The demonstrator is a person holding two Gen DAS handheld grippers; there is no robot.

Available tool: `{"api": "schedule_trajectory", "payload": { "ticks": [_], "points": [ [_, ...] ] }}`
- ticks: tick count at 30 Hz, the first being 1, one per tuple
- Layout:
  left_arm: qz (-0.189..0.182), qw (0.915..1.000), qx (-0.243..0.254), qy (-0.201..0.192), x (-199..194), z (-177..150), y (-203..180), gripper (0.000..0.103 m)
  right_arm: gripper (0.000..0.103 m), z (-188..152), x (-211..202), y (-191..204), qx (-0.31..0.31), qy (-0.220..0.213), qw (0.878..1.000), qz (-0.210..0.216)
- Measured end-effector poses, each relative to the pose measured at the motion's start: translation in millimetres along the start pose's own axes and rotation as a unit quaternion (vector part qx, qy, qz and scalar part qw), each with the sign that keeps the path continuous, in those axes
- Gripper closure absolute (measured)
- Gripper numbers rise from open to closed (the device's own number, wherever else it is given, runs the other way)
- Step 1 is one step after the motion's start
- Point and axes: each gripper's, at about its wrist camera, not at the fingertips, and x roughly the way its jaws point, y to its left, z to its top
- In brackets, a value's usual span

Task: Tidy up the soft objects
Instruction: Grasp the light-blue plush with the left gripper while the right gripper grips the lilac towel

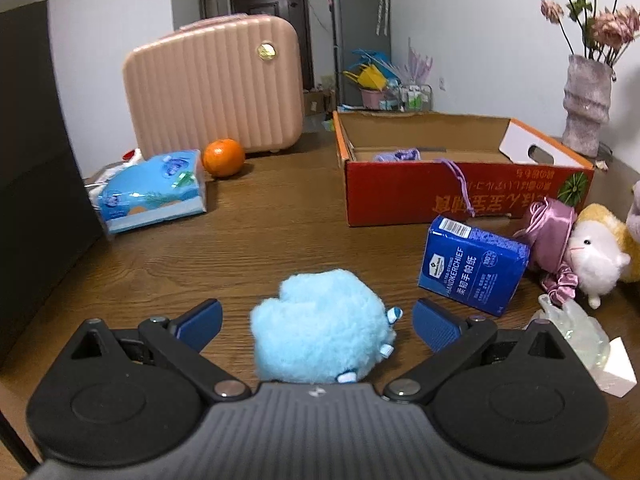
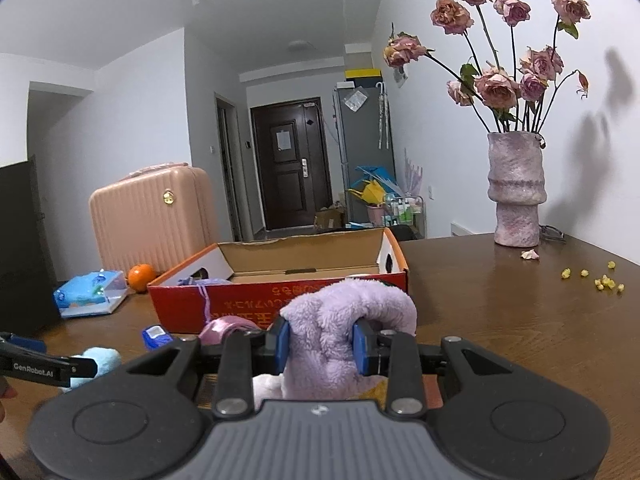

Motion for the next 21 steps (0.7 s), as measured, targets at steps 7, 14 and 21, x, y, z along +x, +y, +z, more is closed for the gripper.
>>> {"api": "schedule_trajectory", "payload": {
  "ticks": [7,14,21],
  "points": [
    [-0.026,0.9993,0.0,0.027,25,2,-1,0.0,0.072,-1,12,1,-0.017,0.009,1.0,0.002],
    [-0.031,0.9976,-0.014,0.061,47,-1,2,0.0,0.072,-1,24,-2,-0.025,0.023,0.999,0.004],
    [-0.031,0.9969,-0.019,0.069,54,-2,5,0.017,0.072,-2,30,-3,-0.024,0.036,0.999,0.013]
  ]
}}
